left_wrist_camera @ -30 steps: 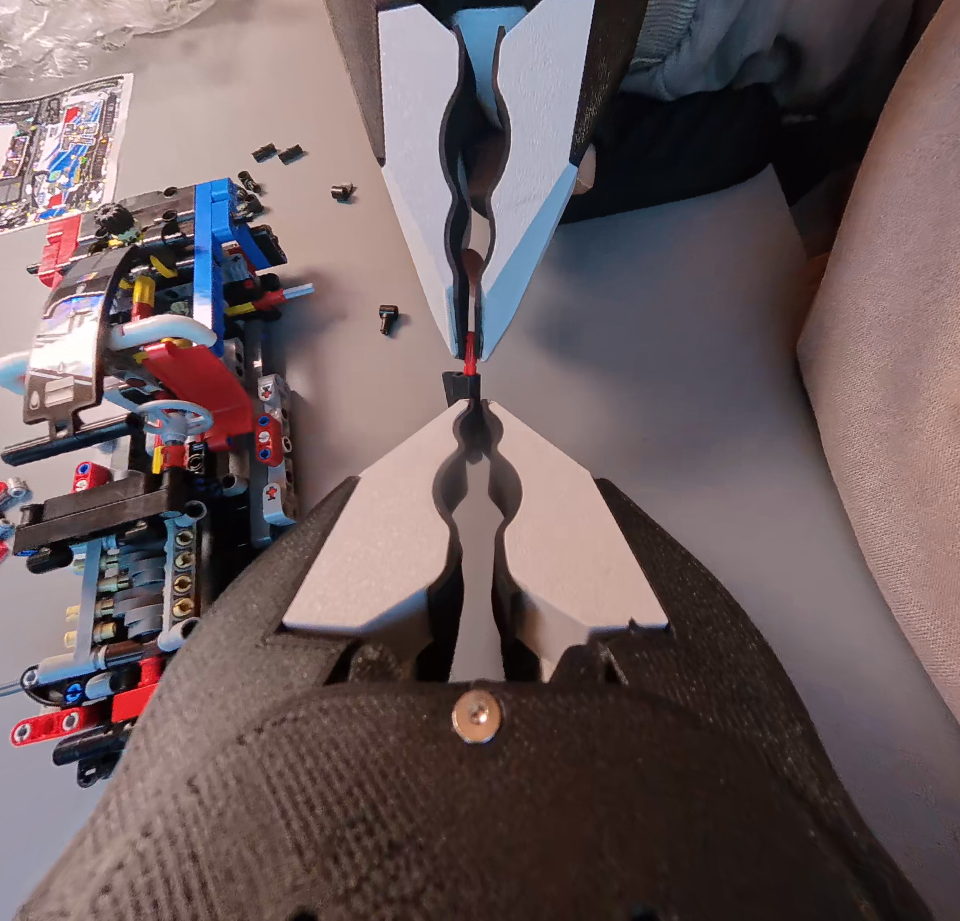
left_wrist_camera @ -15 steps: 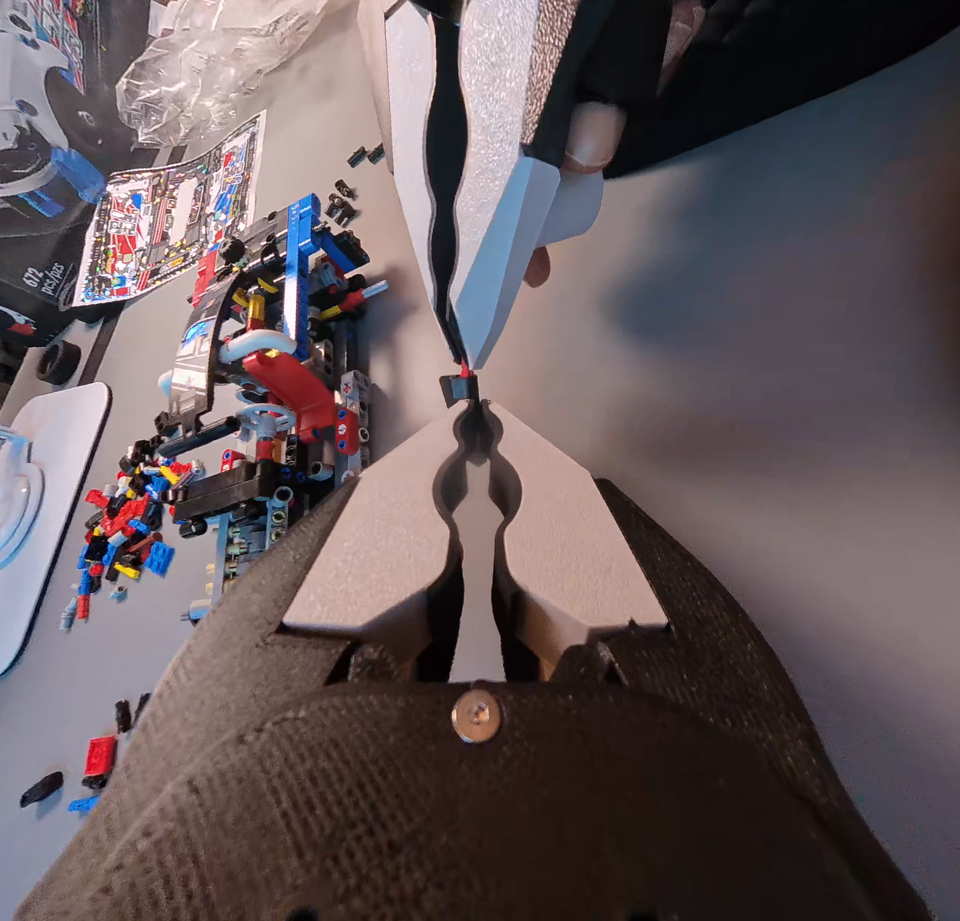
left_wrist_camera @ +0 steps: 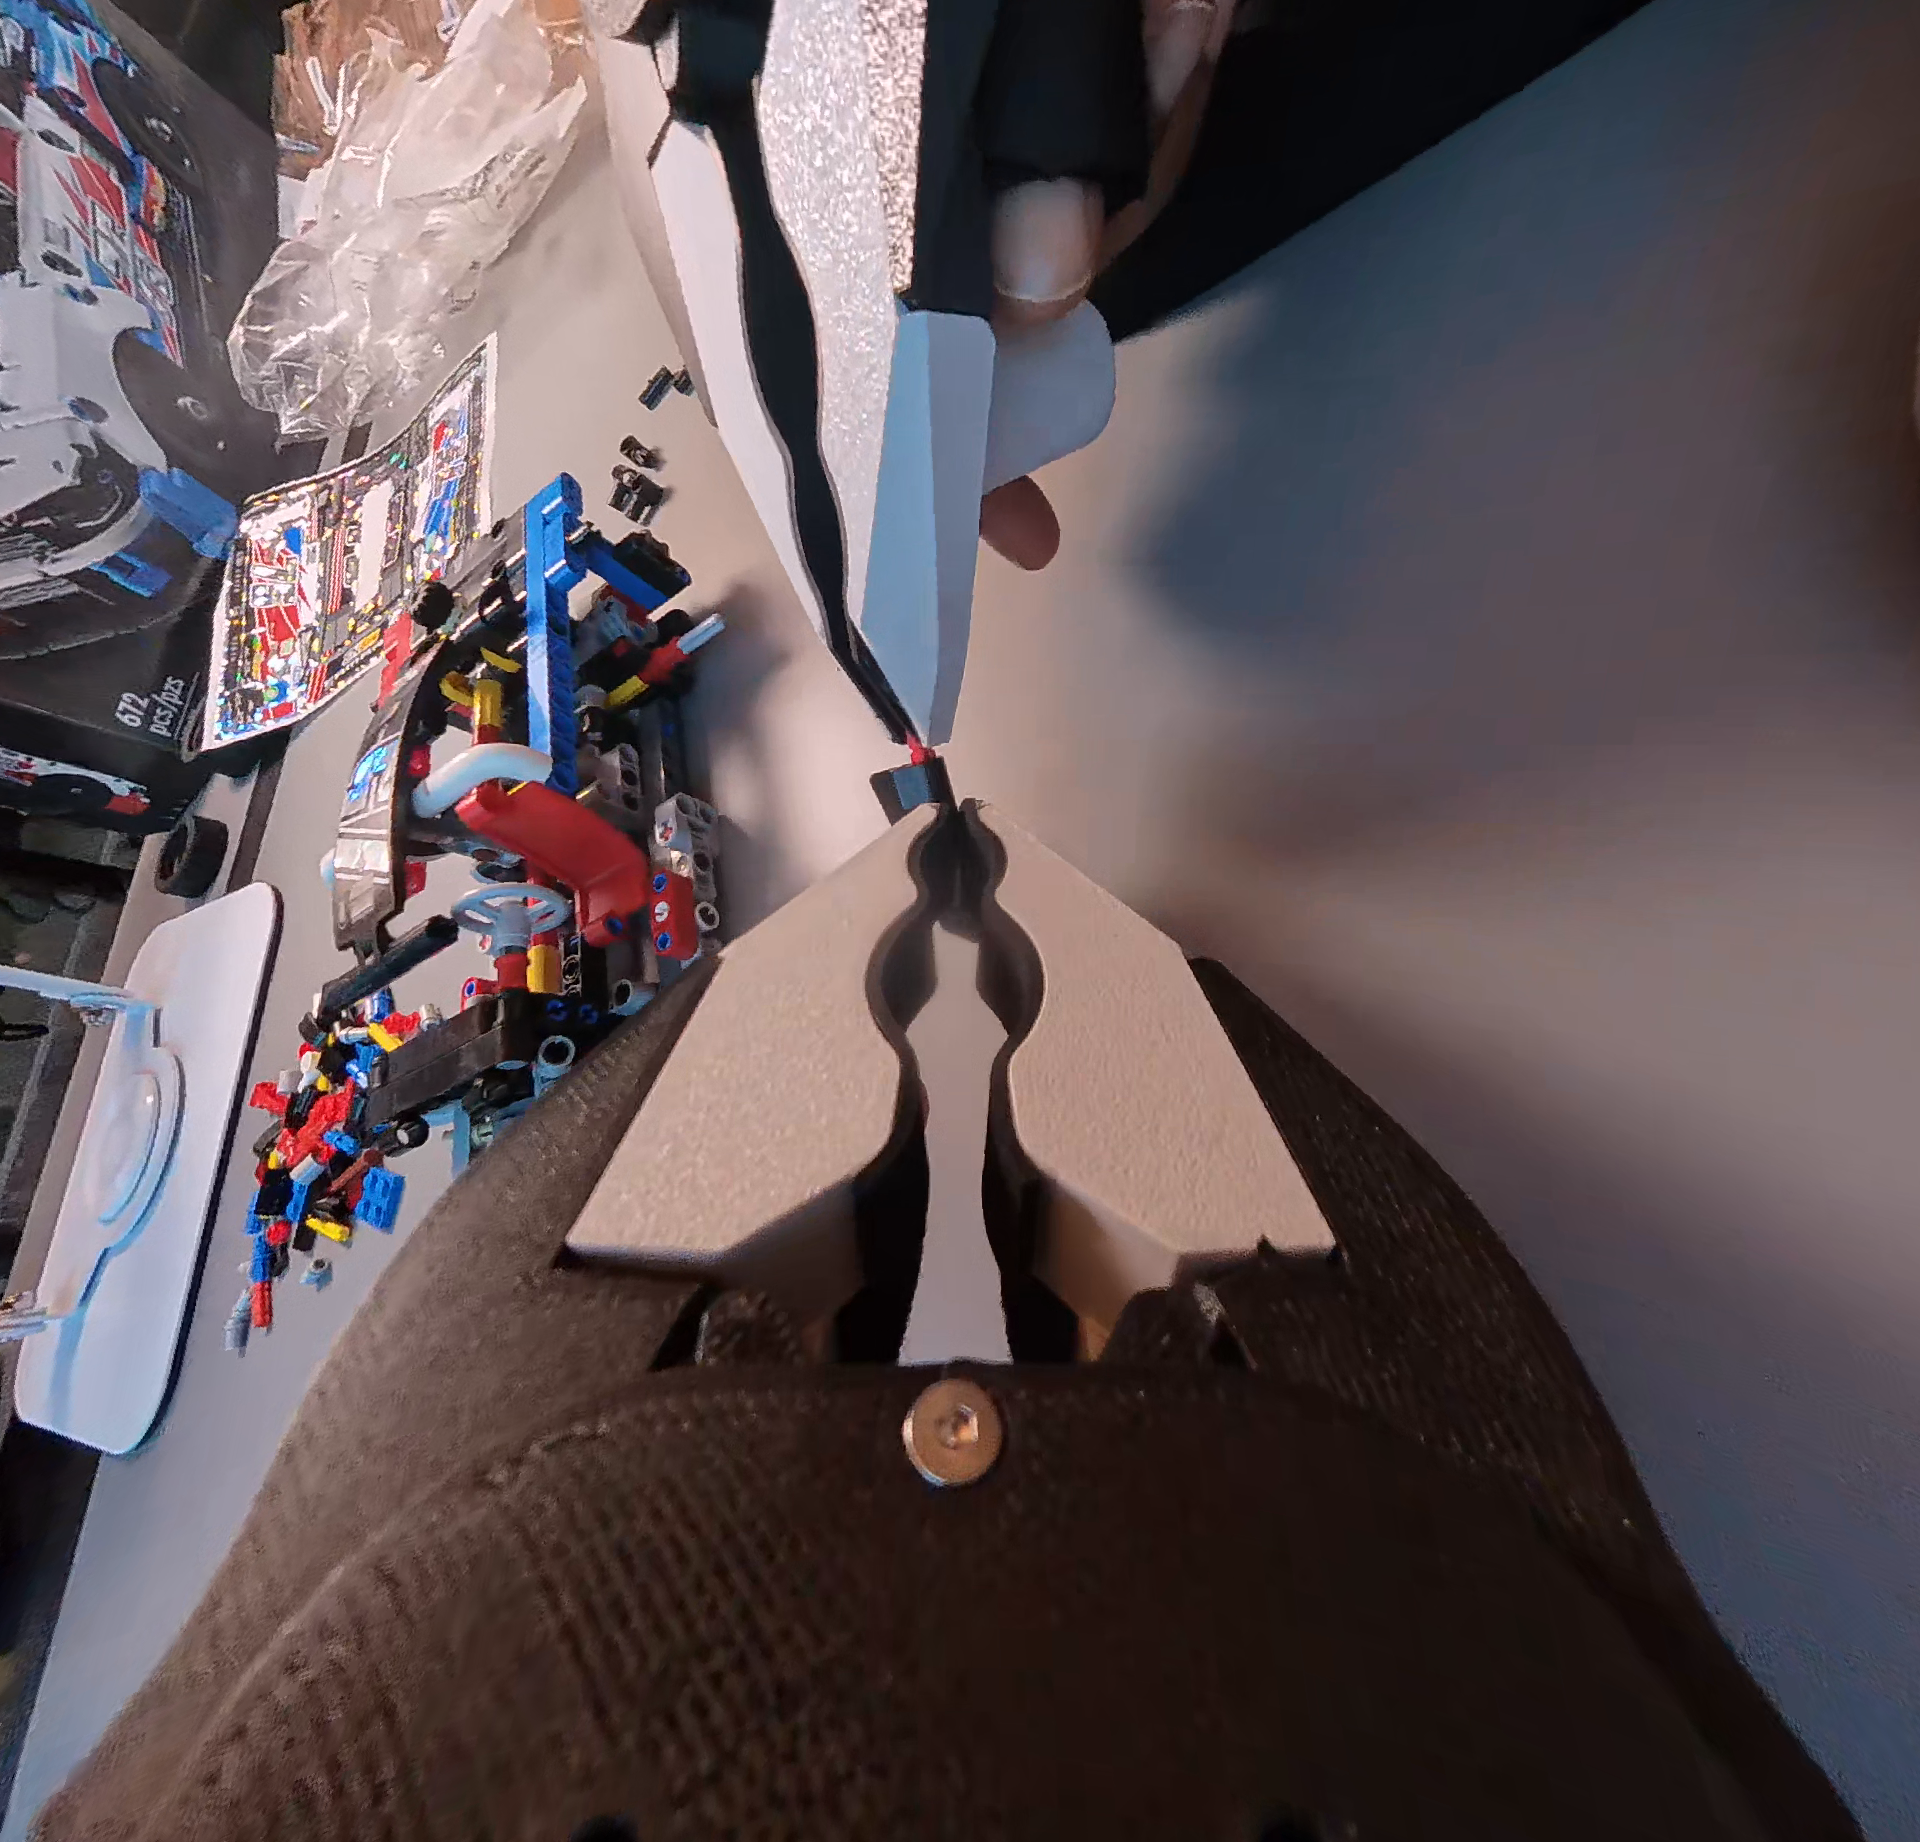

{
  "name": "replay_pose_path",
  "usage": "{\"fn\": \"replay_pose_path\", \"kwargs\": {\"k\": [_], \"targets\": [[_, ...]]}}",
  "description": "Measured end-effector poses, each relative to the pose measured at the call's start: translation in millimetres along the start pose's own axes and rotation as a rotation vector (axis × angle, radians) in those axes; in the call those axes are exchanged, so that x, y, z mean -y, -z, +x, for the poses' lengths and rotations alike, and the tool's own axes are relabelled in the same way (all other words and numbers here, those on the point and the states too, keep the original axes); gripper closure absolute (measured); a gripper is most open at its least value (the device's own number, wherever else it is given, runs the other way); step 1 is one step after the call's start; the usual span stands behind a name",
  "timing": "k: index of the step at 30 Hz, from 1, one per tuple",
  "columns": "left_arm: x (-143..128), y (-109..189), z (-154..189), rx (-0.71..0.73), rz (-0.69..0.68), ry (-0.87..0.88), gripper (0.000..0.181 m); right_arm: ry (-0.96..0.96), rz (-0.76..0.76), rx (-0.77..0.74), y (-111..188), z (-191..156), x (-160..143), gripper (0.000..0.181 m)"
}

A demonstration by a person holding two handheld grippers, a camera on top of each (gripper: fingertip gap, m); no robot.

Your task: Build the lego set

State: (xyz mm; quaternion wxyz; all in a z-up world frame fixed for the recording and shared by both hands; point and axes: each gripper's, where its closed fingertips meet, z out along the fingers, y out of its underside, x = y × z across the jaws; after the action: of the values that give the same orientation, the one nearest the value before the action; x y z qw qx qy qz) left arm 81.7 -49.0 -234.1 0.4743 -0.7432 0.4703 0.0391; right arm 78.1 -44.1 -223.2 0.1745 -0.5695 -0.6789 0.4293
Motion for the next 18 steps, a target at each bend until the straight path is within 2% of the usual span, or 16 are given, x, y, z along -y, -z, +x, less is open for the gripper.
{"fn": "replay_pose_path", "kwargs": {"k": [7, 15, 17, 18], "targets": [[3.5, 0.4, 7.6, -0.013, 0.032, -0.086, 0.181, -0.072, -0.001, 0.104, 1.2, -5.4, -4.9, 0.180], [8.9, 2.6, 13.7, -0.027, 0.069, -0.122, 0.181, -0.077, -0.002, 0.136, 0.8, -8.7, -6.3, 0.180], [39.3, 8.7, 17.9, -0.037, 0.194, -0.123, 0.181, -0.060, -0.038, 0.158, -7.6, -16.3, -10.7, 0.179], [45.3, 7.1, 18.5, -0.021, 0.191, -0.166, 0.181, -0.058, -0.031, 0.157, -9.1, -15.9, -8.0, 0.179]]}}
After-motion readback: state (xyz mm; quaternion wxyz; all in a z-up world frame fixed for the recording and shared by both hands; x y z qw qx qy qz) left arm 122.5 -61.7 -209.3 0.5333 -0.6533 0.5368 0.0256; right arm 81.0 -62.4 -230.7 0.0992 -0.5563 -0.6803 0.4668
